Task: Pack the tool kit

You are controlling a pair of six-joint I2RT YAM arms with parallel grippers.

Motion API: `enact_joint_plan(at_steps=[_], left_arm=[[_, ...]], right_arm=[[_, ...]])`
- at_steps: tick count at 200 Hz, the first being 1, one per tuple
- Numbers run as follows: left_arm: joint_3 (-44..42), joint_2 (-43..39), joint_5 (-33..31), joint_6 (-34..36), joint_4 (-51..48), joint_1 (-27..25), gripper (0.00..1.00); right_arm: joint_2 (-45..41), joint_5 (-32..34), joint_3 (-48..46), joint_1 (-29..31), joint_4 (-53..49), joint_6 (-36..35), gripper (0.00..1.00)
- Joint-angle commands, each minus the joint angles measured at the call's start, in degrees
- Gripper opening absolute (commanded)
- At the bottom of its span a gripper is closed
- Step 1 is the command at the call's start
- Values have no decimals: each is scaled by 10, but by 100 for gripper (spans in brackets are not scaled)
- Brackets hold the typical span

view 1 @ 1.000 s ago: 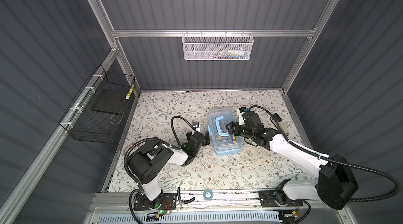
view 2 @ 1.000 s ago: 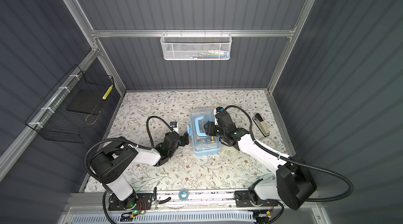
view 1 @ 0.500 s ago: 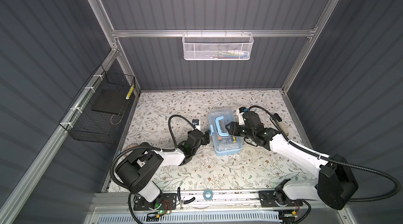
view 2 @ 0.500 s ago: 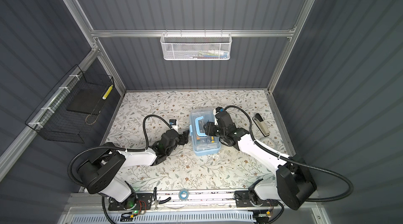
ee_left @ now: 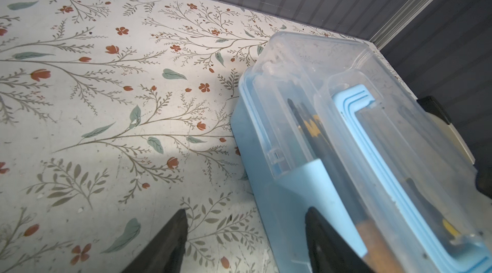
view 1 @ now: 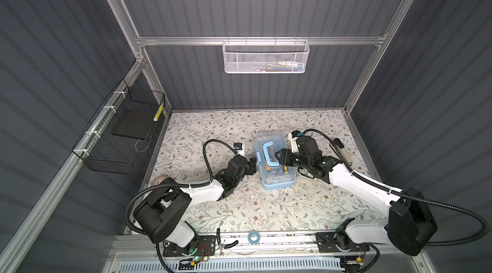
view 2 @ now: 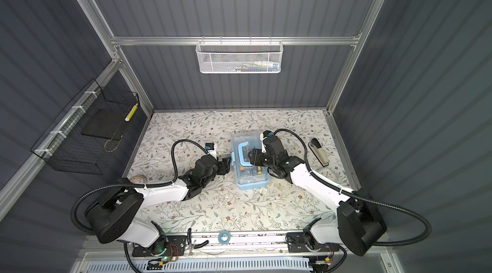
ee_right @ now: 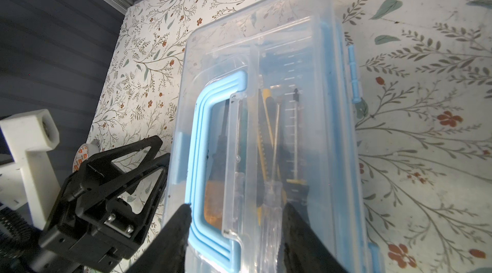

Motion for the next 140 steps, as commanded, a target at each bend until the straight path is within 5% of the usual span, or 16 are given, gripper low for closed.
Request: enact_joint_plan(at_steps=[1, 140], left_arm=[[16, -6, 33, -15, -3, -4, 70], [47, 11, 80, -58, -17, -4, 65]], right_arm=[[15, -3, -21, -1, -40, 3, 57], [27, 1, -29, -2, -36, -3, 57]])
